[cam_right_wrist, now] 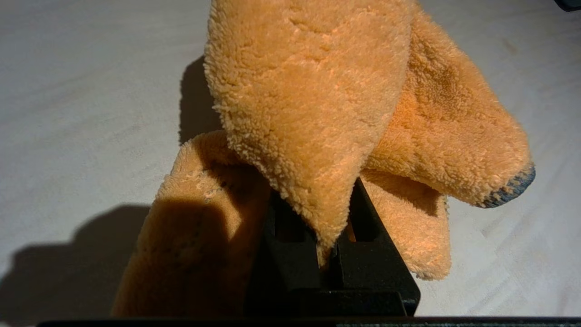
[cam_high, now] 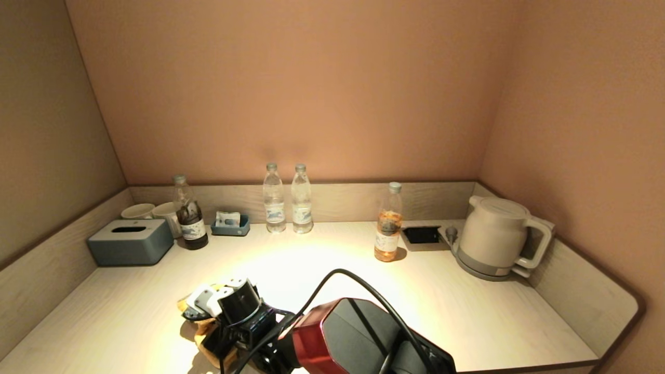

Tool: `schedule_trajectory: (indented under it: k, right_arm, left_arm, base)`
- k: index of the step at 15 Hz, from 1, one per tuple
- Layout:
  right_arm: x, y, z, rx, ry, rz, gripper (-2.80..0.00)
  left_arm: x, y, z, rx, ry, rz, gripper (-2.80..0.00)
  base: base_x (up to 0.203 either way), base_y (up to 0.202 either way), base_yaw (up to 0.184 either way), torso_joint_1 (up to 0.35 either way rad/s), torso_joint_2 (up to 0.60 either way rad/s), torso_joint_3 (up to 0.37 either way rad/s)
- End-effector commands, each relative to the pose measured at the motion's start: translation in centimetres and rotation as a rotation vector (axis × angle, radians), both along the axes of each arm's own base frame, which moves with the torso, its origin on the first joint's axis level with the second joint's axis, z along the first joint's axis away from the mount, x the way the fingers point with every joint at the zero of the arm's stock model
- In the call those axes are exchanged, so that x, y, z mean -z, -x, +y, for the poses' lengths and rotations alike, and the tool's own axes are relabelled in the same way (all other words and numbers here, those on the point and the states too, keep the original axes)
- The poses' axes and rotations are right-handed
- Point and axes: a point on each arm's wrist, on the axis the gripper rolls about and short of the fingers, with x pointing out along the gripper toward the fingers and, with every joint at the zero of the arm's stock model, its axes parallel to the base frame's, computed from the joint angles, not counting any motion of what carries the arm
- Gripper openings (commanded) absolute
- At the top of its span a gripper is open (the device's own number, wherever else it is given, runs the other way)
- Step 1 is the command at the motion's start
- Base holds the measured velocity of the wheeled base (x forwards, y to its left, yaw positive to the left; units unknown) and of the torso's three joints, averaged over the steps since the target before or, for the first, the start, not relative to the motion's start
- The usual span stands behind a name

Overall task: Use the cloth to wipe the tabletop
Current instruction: Sweep the stains on the table

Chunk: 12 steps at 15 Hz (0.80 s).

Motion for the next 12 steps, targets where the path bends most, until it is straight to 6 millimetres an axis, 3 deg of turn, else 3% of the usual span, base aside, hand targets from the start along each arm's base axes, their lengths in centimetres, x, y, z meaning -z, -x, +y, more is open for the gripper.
schedule_trajectory:
  k: [1, 4, 8, 9, 12]
  right_arm:
    - [0.0, -1.6, -1.3, 0.050, 0.007, -0.005, -2.80]
    - [-0.1, -3.9, -3.3, 0.145, 0.012, -0.015, -2.80]
    - [-0.7, -4.4, -3.9, 0.186, -0.007, -0.006, -2.80]
    - [-0.7, -4.4, -3.9, 0.187, -0.006, -0.004, -2.80]
    - [-0.6, -1.1, -1.1, 0.103, -0.003, -0.002, -2.80]
  left_arm:
    - [0.0, 0.0, 0.0, 0.000, 0.000, -0.001, -2.80]
    - [0.0, 0.0, 0.0, 0.000, 0.000, 0.000, -2.80]
    - [0.0, 0.0, 0.0, 0.000, 0.000, -0.001, -2.80]
    - [0.0, 0.0, 0.0, 0.000, 0.000, -0.001, -2.80]
    - [0.0, 0.0, 0.0, 0.000, 0.000, 0.000, -2.80]
  base:
    - [0.000, 0.000, 0.000, 0.000, 0.00, 0.000]
    - [0.000, 0.000, 0.000, 0.000, 0.00, 0.000]
    - [0.000, 0.000, 0.000, 0.000, 0.00, 0.000]
    - [0.000, 0.000, 0.000, 0.000, 0.00, 0.000]
    - [0.000, 0.000, 0.000, 0.000, 0.00, 0.000]
